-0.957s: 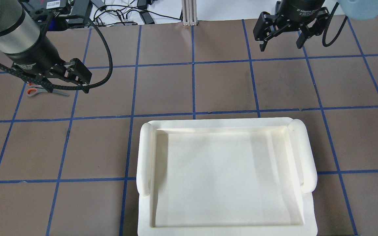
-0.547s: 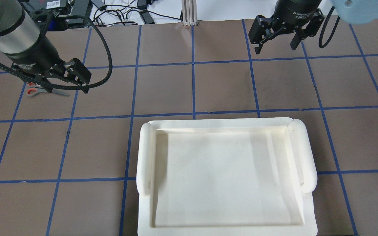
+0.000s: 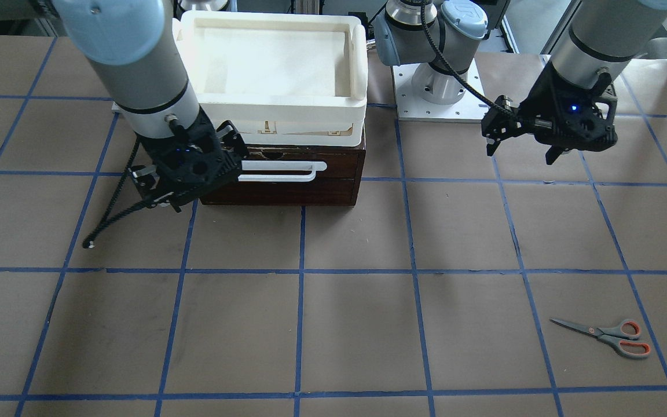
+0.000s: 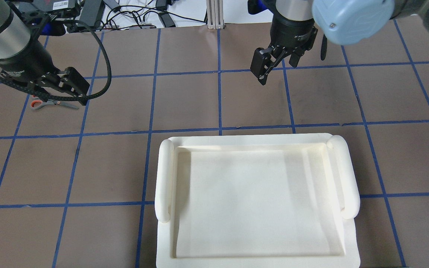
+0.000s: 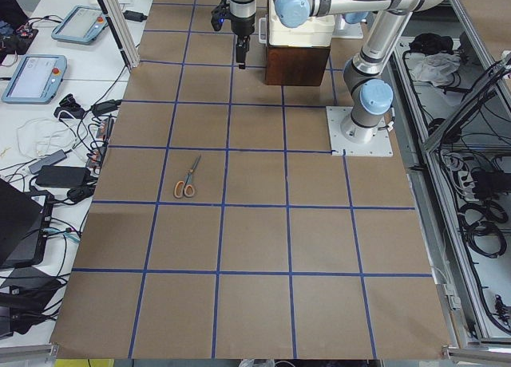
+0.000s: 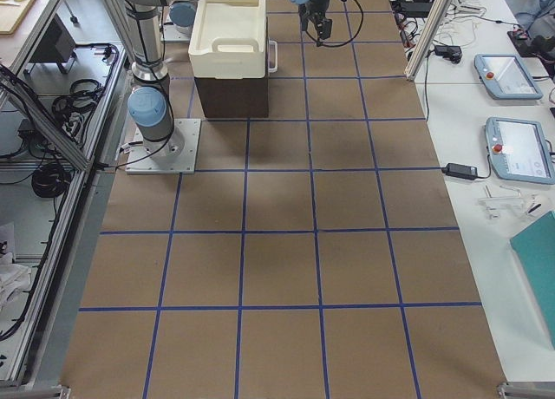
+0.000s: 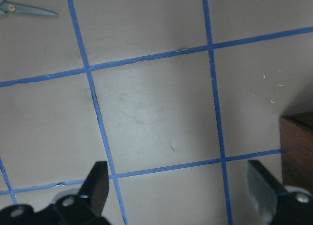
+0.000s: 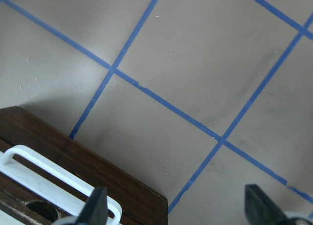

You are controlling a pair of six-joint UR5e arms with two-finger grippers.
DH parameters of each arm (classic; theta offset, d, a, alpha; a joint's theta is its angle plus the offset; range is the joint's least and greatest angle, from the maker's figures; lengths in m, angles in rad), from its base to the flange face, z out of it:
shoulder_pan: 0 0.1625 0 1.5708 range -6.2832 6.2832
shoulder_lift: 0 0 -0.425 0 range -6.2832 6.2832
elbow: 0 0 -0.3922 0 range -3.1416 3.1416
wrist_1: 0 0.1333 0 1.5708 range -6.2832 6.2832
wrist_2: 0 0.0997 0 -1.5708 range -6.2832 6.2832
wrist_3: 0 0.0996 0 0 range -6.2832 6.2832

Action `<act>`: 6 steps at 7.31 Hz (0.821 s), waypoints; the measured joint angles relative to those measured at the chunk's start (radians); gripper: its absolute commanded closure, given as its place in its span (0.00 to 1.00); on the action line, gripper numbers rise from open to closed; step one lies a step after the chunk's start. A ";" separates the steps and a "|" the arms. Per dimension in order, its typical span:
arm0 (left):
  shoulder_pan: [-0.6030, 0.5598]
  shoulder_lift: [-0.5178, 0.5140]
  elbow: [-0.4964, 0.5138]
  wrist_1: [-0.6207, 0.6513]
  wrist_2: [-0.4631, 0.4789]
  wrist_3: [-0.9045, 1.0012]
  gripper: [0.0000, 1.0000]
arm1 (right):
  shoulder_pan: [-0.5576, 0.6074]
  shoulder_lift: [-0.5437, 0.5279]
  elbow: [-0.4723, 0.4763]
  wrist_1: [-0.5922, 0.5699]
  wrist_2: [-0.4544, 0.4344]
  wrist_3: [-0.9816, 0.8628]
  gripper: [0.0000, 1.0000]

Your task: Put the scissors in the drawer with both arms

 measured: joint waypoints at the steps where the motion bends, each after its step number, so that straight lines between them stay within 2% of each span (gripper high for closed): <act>1: 0.066 -0.017 0.000 0.014 0.001 0.124 0.00 | 0.029 0.022 0.001 0.002 0.009 -0.055 0.00; 4: 0.216 -0.125 -0.001 0.172 0.001 0.590 0.00 | 0.052 0.059 0.031 0.008 0.115 -0.174 0.00; 6: 0.239 -0.217 0.000 0.252 -0.001 0.787 0.00 | 0.047 0.059 0.043 0.010 0.099 -0.289 0.00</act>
